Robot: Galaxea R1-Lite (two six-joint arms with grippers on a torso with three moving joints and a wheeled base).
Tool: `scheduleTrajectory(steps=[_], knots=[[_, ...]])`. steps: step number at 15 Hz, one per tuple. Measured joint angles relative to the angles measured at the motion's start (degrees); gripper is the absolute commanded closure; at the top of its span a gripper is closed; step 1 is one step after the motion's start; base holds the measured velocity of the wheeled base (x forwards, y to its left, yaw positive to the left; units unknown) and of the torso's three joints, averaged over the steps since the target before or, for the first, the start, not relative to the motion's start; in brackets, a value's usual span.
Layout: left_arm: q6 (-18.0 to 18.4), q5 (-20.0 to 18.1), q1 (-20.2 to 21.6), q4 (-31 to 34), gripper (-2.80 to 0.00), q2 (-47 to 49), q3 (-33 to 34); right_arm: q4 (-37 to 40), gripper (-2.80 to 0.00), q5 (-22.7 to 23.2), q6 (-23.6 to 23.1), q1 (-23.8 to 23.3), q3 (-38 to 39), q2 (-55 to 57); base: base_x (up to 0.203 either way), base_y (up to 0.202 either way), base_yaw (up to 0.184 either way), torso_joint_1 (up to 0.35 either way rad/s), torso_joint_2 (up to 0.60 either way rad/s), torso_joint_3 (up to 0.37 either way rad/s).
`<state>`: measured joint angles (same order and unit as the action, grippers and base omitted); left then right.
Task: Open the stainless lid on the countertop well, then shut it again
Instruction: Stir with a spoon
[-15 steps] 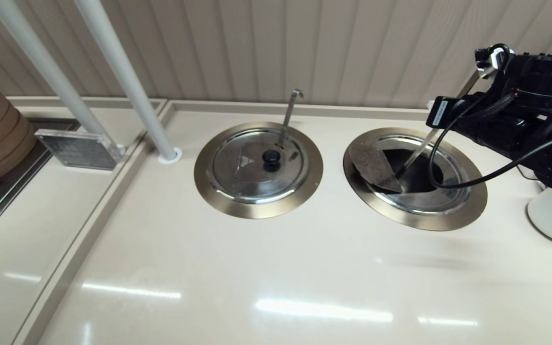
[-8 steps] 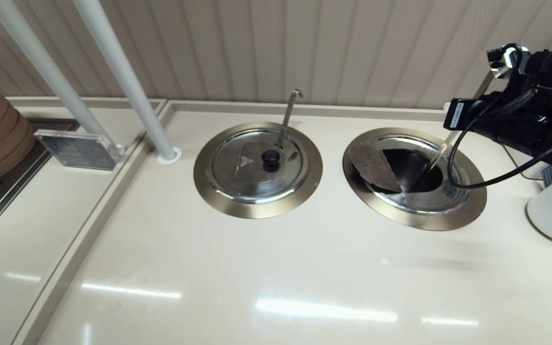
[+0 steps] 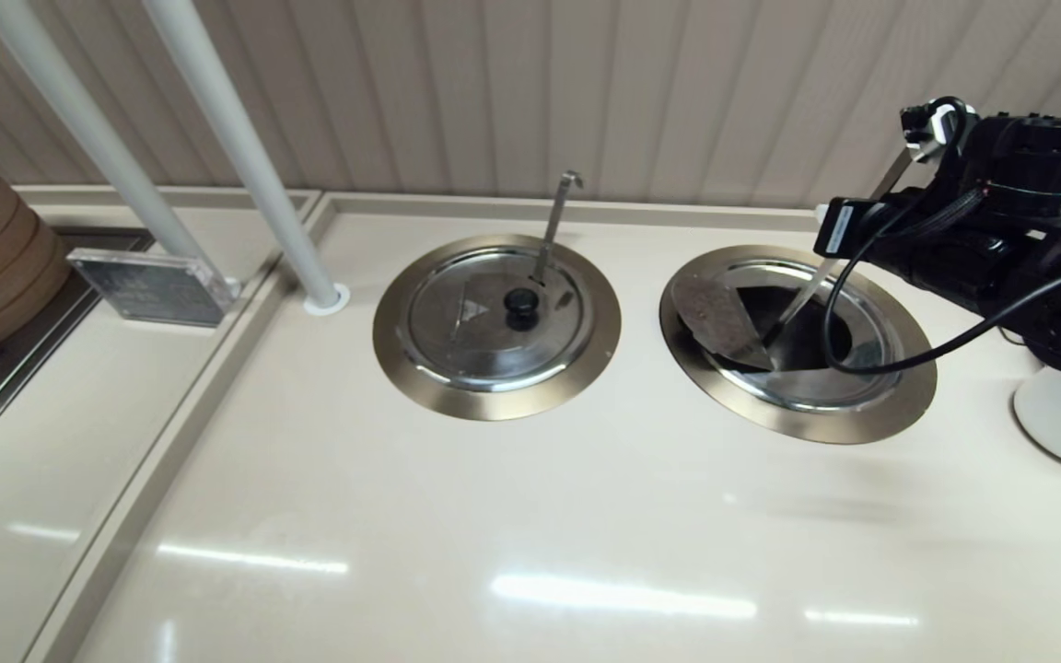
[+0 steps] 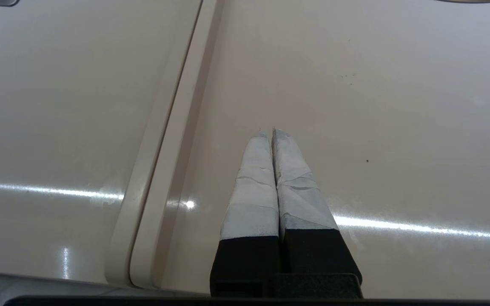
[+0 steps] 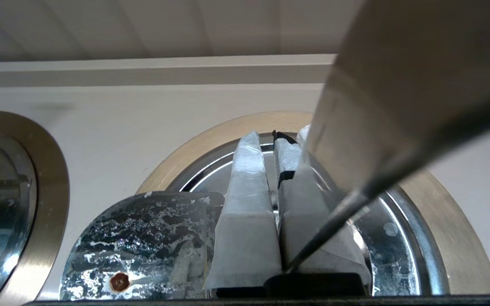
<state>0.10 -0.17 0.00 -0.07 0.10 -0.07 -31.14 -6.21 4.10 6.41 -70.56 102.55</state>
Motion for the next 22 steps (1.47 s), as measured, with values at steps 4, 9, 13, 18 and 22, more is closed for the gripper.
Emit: scheduleTrajectory(steps=[4, 9, 13, 18, 22], knots=[[0.0, 0.0, 0.0, 0.0, 0.00, 0.0, 0.0, 3.5, 0.00, 0.5, -5.5, -3.8, 0.0, -2.0, 0.000, 0.000, 0.000, 0.000, 0.00, 0.000], [0.0, 0.0, 0.0, 0.0, 0.00, 0.0, 0.0, 0.8, 0.00, 0.2, -3.8, -3.9, -1.1, -0.3, 0.000, 0.000, 0.000, 0.000, 0.00, 0.000], [0.0, 0.0, 0.0, 0.0, 0.00, 0.0, 0.0, 0.4, 0.00, 0.3, -1.4, -0.7, 0.0, 0.1, 0.000, 0.000, 0.000, 0.000, 0.00, 0.000], [0.0, 0.0, 0.0, 0.0, 0.00, 0.0, 0.0, 1.2, 0.00, 0.7, -2.9, -0.6, 1.4, -2.0, 0.000, 0.000, 0.000, 0.000, 0.00, 0.000], [0.0, 0.0, 0.0, 0.0, 0.00, 0.0, 0.0, 1.3, 0.00, 0.1, -8.3, -2.9, 1.7, -1.3, 0.000, 0.000, 0.000, 0.000, 0.00, 0.000]])
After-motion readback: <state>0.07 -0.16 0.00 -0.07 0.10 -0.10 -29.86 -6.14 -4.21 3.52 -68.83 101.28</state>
